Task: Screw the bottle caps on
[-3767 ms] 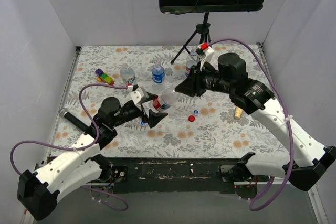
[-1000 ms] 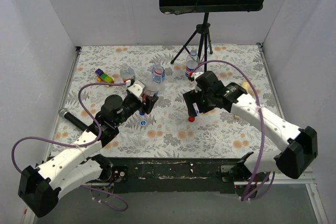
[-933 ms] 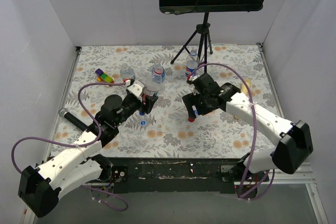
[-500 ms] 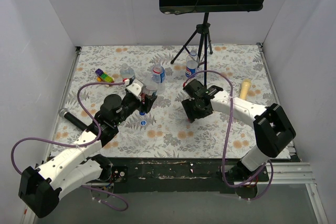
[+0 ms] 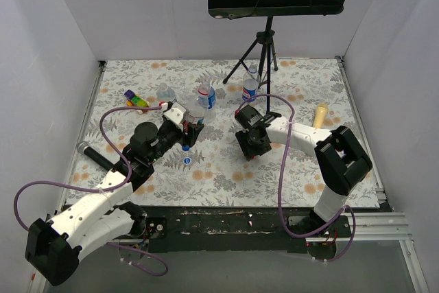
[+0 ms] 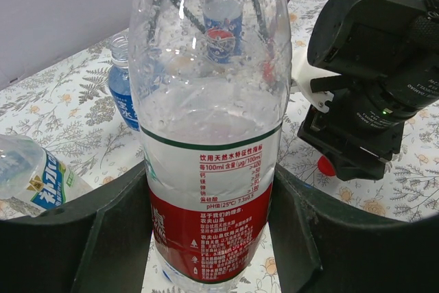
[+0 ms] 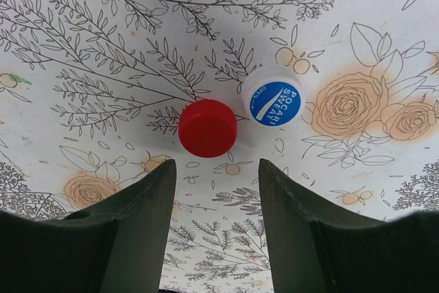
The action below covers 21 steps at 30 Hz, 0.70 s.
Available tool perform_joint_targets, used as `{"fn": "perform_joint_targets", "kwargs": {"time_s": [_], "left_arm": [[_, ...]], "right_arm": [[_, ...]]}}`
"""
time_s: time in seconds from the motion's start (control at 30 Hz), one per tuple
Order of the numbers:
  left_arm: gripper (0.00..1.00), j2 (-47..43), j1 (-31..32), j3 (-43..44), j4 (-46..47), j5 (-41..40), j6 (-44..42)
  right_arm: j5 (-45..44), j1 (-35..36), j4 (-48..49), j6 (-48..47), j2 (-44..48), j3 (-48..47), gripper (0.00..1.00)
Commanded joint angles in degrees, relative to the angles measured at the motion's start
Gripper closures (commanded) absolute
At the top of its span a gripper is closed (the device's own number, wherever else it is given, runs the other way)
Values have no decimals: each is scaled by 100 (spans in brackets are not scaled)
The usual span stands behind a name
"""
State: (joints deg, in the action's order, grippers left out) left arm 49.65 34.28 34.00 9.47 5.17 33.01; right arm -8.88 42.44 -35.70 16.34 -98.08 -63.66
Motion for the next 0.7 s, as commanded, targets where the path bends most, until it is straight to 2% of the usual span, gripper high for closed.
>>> {"fn": "perform_joint_targets", "kwargs": {"time_s": [0.0,0.37,0.67], "left_arm": [[62,-25,-53,28,54,125,-32],[63,-17,-115,45,37,274,-14],[62,-8,-167,63,46,397,3]], "right_arm": [[-61,-7,116,-25,-105,-270,42],[-61,-7,107,-122,-352,-481,50],[-17,-7,72,-210,-475,-595,52]]}}
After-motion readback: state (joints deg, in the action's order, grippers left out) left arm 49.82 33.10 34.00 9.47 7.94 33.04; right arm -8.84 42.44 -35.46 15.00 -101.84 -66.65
